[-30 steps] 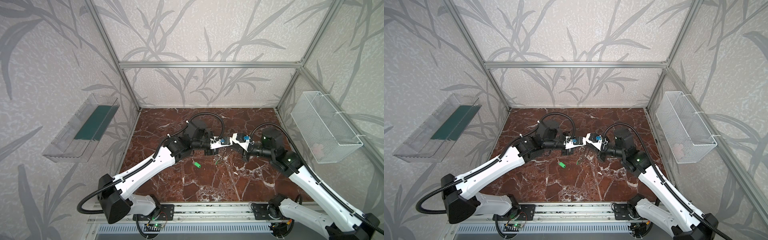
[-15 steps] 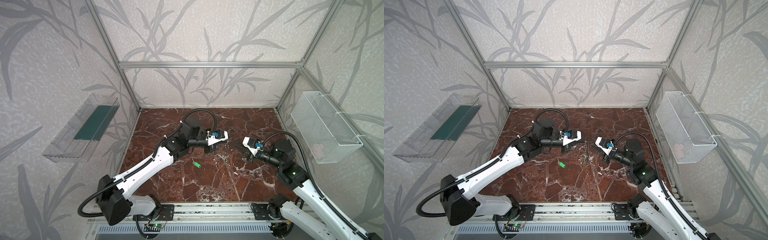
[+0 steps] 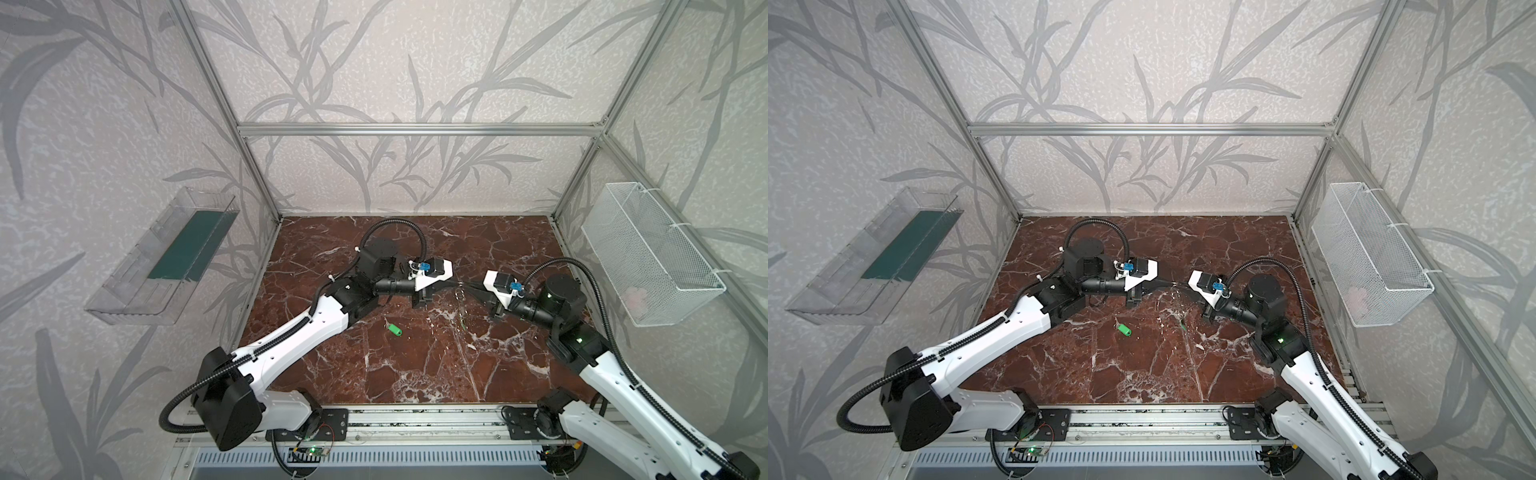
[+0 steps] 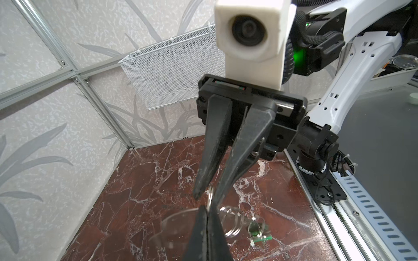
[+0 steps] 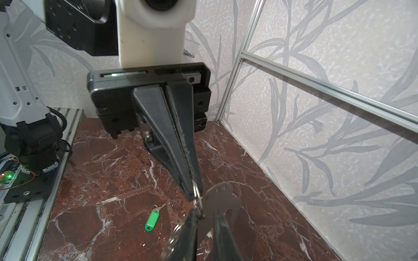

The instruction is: Put the keys on the keyring

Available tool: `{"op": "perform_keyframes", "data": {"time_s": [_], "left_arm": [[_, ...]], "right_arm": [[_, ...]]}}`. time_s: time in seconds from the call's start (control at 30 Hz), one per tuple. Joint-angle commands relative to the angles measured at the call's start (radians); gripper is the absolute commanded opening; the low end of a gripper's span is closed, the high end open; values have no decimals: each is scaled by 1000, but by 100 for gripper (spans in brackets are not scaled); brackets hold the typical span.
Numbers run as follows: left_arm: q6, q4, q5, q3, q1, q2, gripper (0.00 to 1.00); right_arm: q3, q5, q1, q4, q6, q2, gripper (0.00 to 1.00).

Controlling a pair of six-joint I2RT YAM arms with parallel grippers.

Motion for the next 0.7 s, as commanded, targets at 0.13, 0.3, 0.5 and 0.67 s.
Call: {"op": "perform_keyframes", "data": {"time_s": [0.13,0.3,0.5,0.67], "left_arm": [[-13,58,50,-12,8,-42,0],[-17,62,58,-13,8,-40,0],[-18,56,64,-13,9,-40,0],[-7,40,47,-11,8,-40,0]], "right_arm": [[4,-43,-3,77,25,-12,14],[-4,-74,-3,106,40,-8,11],[-15,-91,-3,135,51,-3,6],[-16,-87,-3,139,54,-2,0]]}}
